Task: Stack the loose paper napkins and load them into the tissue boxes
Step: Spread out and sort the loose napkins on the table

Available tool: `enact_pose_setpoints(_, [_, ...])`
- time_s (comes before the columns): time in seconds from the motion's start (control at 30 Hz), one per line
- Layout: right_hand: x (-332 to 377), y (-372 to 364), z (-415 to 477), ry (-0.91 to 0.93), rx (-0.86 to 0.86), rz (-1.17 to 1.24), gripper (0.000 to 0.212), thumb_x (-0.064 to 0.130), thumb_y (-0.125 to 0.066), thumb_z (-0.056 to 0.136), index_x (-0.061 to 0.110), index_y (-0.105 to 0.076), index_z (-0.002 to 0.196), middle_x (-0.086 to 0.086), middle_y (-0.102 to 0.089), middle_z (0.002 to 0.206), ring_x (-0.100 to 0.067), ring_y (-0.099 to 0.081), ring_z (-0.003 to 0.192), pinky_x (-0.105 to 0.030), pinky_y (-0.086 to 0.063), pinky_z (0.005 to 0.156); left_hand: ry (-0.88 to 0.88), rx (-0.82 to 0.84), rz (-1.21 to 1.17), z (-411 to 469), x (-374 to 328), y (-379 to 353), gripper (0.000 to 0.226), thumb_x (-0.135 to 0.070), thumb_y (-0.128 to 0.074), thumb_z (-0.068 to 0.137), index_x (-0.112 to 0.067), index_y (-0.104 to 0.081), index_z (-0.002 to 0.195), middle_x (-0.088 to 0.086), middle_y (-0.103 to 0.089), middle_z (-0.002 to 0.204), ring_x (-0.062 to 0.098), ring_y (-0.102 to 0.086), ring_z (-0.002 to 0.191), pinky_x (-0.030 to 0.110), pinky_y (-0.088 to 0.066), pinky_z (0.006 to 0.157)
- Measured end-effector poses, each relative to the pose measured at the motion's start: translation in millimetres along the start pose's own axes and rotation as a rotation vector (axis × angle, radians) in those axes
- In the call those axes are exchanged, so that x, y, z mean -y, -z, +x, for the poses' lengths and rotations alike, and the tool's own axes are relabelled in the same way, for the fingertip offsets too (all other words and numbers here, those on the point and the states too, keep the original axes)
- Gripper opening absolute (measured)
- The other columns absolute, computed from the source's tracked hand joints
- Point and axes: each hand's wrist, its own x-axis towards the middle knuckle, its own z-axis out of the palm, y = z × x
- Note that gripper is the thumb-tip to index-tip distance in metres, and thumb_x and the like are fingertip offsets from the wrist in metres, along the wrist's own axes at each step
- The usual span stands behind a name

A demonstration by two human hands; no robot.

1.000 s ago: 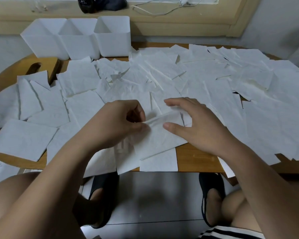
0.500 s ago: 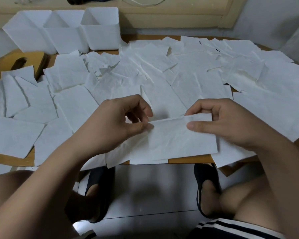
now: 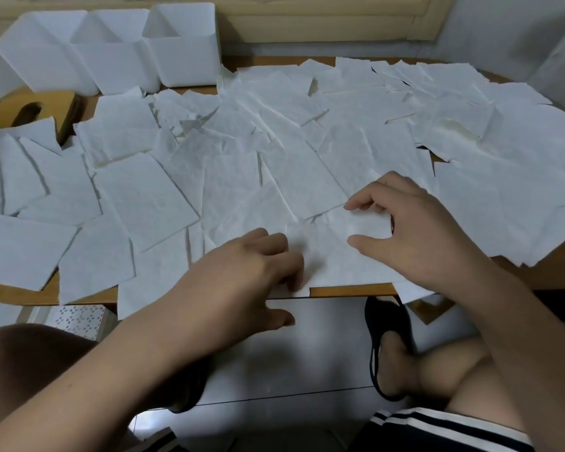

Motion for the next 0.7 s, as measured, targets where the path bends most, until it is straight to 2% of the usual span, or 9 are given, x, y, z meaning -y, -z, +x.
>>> enact_pose_setpoints(0.07, [2,-3,0,0.081,-0.026,-0.042,0.033,0.016,-0.085,0.084,0.033,-0.073,0.11,0.016,-0.056,0.112,0.0,-0.049,0.11,-0.022,-0.036,0.099,0.001,-0.015,0.009,0,-1,1,0.033,-0.041,-0.087,0.081,-0.038,-0.059,0.1,-0.018,-0.053,0.1,0.008,-0.051,0.097,0.032,-0.051,0.073])
enact_pose_setpoints(0.13, [7,-6,-2,0.165,-0.017,-0.024,0.026,0.014,-0.083,0.088,0.031,-0.075,0.105,0.014,-0.06,0.107,-0.005,-0.054,0.108,-0.028,-0.039,0.1,0.004,-0.026,-0.025,0,1,5,0.02,-0.038,-0.08,0.088,-0.037,-0.062,0.097,-0.017,-0.056,0.096,0.005,-0.053,0.094,0.033,-0.052,0.073])
enact_pose_setpoints(0.2, [11,-8,-2,0.208,0.048,0.031,0.016,0.017,-0.08,0.093,0.029,-0.076,0.103,0.013,-0.064,0.102,-0.01,-0.06,0.105,-0.032,-0.044,0.097,0.021,-0.014,-0.075,-1,3,9,0.012,-0.037,-0.077,0.091,-0.036,-0.065,0.094,-0.017,-0.06,0.092,0.004,-0.056,0.089,0.034,-0.053,0.073])
enact_pose_setpoints(0.27, [13,-12,-3,0.217,0.119,0.056,0.012,0.02,-0.078,0.095,0.029,-0.078,0.103,0.014,-0.067,0.101,-0.011,-0.063,0.105,-0.031,-0.047,0.095,0.04,-0.012,-0.116,-2,4,14,0.011,-0.038,-0.077,0.091,-0.036,-0.067,0.094,-0.017,-0.062,0.09,0.005,-0.06,0.084,0.036,-0.054,0.071])
enact_pose_setpoints(0.47, [20,-18,-2,0.213,0.209,0.033,0.015,0.026,-0.081,0.092,0.034,-0.078,0.104,0.017,-0.066,0.105,-0.006,-0.06,0.111,-0.013,-0.04,0.093,0.092,-0.079,-0.198,-6,12,41,0.017,-0.028,-0.086,0.09,-0.033,-0.07,0.088,-0.02,-0.07,0.083,0.004,-0.07,0.083,0.017,-0.05,0.071])
enact_pose_setpoints(0.6, [24,-17,-1,0.215,0.22,0.001,0.012,0.031,-0.078,0.093,0.035,-0.076,0.104,0.017,-0.065,0.105,-0.004,-0.058,0.11,-0.014,-0.035,0.096,0.152,-0.164,-0.262,-10,16,58,0.014,-0.024,-0.086,0.088,-0.032,-0.075,0.091,-0.022,-0.069,0.079,-0.005,-0.065,0.072,0.004,-0.04,0.064])
enact_pose_setpoints(0.7, [25,-19,0,0.207,0.212,-0.025,0.014,0.032,-0.079,0.092,0.035,-0.075,0.105,0.017,-0.065,0.104,-0.002,-0.056,0.11,-0.018,-0.033,0.1,0.183,-0.225,-0.285,-13,18,68,0.014,-0.027,-0.082,0.09,-0.035,-0.075,0.1,-0.024,-0.07,0.087,-0.002,-0.066,0.079,0.004,-0.042,0.068])
